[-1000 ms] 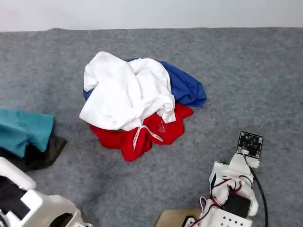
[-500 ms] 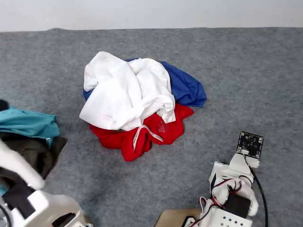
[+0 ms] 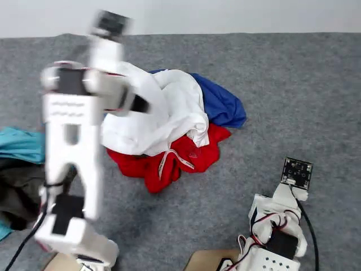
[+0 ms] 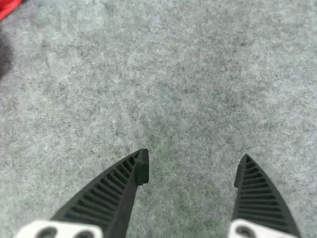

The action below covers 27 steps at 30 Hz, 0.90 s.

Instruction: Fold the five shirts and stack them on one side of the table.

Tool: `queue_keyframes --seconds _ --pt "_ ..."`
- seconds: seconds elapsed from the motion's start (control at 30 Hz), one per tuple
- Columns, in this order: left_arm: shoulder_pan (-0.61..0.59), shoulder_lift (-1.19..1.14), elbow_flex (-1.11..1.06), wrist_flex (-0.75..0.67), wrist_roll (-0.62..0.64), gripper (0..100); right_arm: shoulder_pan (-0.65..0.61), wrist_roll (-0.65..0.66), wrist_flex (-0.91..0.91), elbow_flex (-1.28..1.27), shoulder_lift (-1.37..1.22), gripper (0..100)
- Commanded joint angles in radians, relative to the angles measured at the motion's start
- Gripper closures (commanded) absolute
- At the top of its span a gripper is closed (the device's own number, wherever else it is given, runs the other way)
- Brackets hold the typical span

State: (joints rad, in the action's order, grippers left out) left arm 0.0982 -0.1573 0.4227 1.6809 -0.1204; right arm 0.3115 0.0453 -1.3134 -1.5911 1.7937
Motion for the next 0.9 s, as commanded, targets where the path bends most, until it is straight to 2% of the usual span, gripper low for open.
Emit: queue_keyframes --seconds 0.0,0.23,0.43,0.53,0.67,0.87 --pt "0.080 -0.126 -0.019 -0.071 0.012 67 0.007 0.012 0.007 0.009 0.013 71.1" --pt "0.118 -0.420 -0.021 -0.170 -0.018 67 0.007 0.012 0.007 0.008 0.013 71.1" --pt "0.140 -0.572 -0.021 -0.158 -0.060 68 0.007 0.012 0.007 0.008 0.013 71.1" --pt "0.141 -0.600 -0.019 -0.158 -0.064 77 0.007 0.012 0.007 0.008 0.013 71.1" --pt "0.143 -0.595 -0.001 -0.129 -0.150 100 0.007 0.012 0.007 0.008 0.013 71.1" --pt "0.074 -0.470 0.205 0.069 -0.074 100 0.007 0.012 0.007 0.009 0.013 71.1"
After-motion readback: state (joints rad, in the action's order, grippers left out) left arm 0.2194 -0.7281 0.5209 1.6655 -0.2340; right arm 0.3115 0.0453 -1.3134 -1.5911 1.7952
